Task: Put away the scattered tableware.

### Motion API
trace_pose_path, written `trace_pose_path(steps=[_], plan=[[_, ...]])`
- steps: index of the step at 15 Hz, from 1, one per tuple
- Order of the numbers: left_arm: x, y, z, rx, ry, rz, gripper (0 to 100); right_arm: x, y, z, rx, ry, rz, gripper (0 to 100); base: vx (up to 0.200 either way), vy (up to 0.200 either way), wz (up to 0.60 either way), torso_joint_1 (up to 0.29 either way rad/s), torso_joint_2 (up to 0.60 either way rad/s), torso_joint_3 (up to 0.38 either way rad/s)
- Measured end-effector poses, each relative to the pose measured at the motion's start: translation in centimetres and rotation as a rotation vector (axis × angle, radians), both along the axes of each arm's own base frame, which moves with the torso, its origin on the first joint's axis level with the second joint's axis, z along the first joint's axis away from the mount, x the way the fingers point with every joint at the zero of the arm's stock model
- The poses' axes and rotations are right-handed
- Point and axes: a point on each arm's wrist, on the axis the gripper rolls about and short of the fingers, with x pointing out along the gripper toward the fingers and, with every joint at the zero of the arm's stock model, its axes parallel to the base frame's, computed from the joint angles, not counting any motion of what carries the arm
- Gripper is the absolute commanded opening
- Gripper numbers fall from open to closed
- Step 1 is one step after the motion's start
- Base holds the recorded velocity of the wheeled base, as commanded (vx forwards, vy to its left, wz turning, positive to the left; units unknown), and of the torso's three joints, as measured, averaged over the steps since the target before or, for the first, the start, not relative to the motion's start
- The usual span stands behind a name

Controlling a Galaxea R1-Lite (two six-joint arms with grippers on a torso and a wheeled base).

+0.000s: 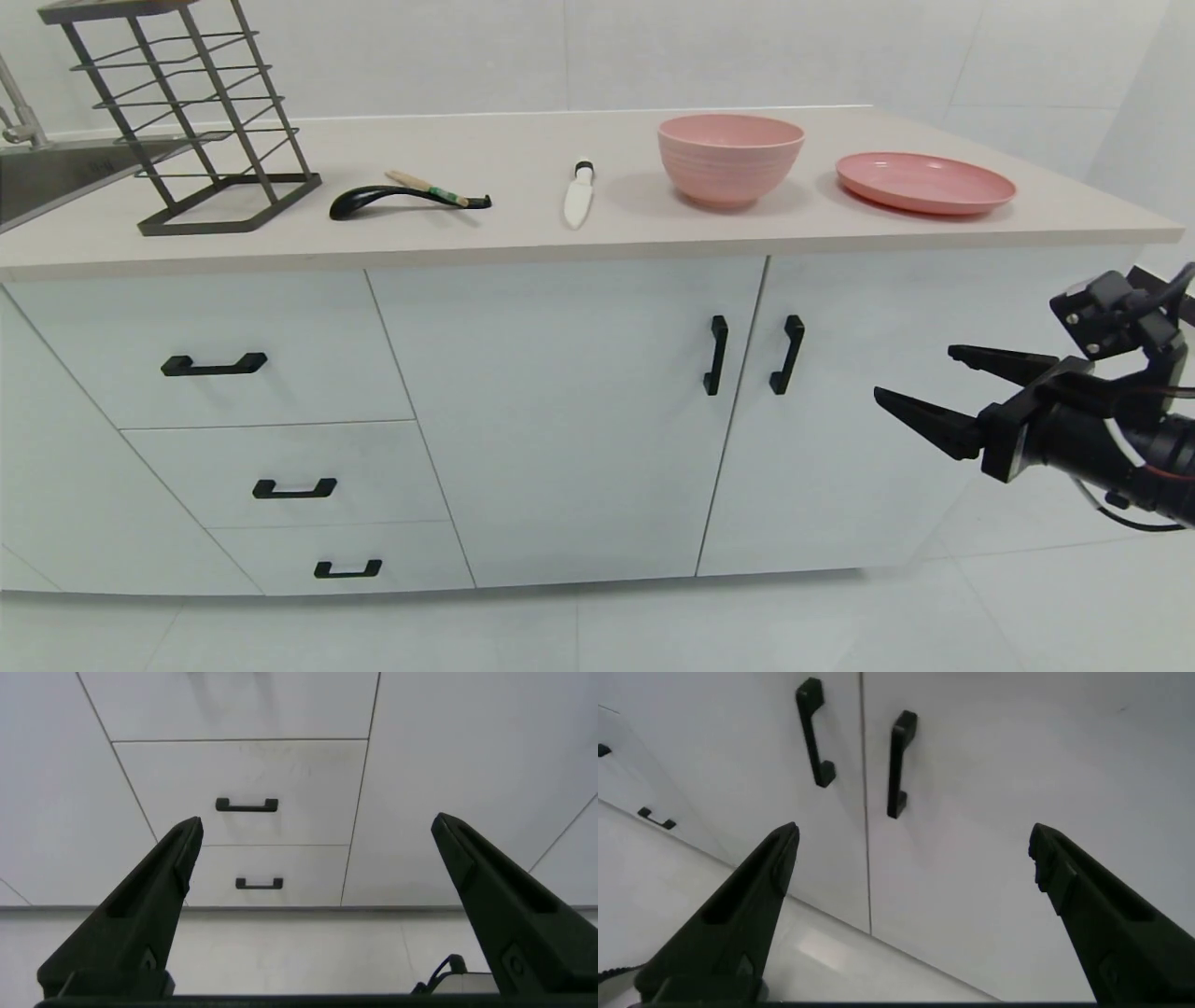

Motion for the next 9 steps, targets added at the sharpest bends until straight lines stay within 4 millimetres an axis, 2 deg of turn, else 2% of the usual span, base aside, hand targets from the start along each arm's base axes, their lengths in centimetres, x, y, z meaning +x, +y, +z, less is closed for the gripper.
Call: trace_pose_path(steps=[2, 3, 6, 9], plan=[[0.0, 0.0, 0.0, 0.005, 0.0, -0.002, 100, 0.3, 0.1, -0.3, -0.01, 0.009, 0.012, 100, 0.0, 0.0, 0.0, 0.0, 0.0, 0.0], [0.0, 0.0, 0.0, 0.005, 0.0, -0.001, 100, 0.5, 0.2, -0.4, -0.013, 0.012, 0.02, 100, -0.2, -0.2, 0.0, -0.002, 0.01, 0.002], [0.0, 0.0, 0.0, 0.004, 0.0, -0.001, 100, 1.3, 0.6, -0.6, -0.009, -0.024, 0.033, 100, -0.2, 0.0, 0.0, 0.002, 0.0, 0.002], [0.0, 0.0, 0.0, 0.003, -0.001, -0.001, 100, 2.2, 1.1, -1.4, 0.001, -0.028, 0.095, 100, 0.0, 0.0, 0.0, 0.0, 0.0, 0.0]])
